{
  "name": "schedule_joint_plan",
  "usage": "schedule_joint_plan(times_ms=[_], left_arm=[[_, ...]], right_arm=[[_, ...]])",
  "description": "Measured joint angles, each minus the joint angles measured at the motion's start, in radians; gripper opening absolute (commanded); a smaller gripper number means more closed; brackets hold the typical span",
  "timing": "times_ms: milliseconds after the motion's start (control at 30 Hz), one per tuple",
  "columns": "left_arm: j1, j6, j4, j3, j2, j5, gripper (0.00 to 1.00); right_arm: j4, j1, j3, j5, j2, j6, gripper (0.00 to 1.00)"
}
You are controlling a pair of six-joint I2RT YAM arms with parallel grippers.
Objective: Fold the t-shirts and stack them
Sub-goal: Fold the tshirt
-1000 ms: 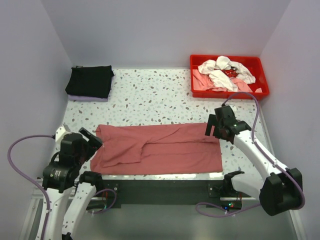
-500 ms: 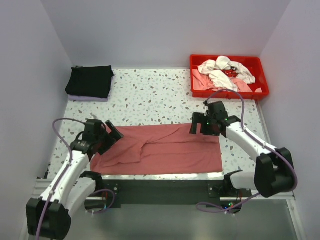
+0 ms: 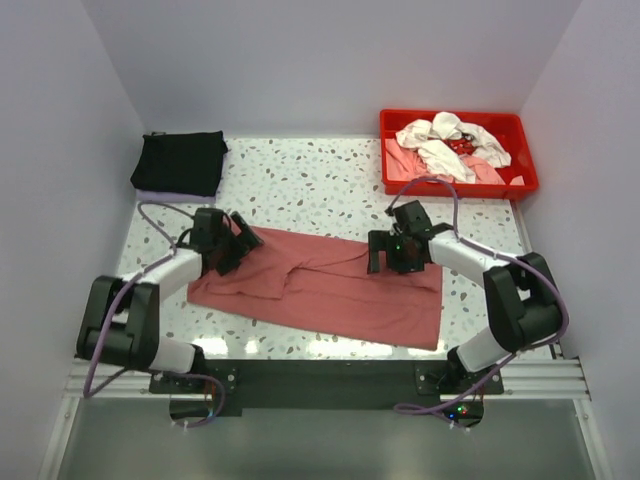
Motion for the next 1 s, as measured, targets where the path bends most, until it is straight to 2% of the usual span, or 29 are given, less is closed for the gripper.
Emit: schedule_joint_plan(times_ms=[67, 200, 467, 633, 767, 1000], left_arm=[[-0.006, 0.001, 0.029, 0.089, 0.112, -0.002, 1.0], [-0.042, 0.024, 0.05, 0.364, 0.377, -0.018, 1.0], [-0.198, 0.078, -0.087, 1.111, 0.896, -0.074, 1.0], [-0.261, 0.081, -0.171, 1.445, 1.095, -0.063, 1.0], [-0.272, 0.078, -0.157, 1.506, 1.138, -0.04, 1.0], [-0.264, 0.078, -0.082, 1.498, 1.149, 0.014, 1.0]], right_arm=[[0.004, 0.006, -0.013, 0.003, -0.01, 0.0, 0.99], [-0.012, 0.069, -0.069, 0.014, -0.072, 0.004, 0.99], [-0.05, 0.415, -0.165, -0.079, -0.189, 0.092, 0.99], [-0.019, 0.597, -0.169, -0.228, -0.196, 0.134, 0.99], [-0.032, 0.641, -0.13, -0.264, -0.195, 0.129, 0.99], [-0.084, 0.64, -0.022, -0.175, -0.235, 0.124, 0.99]])
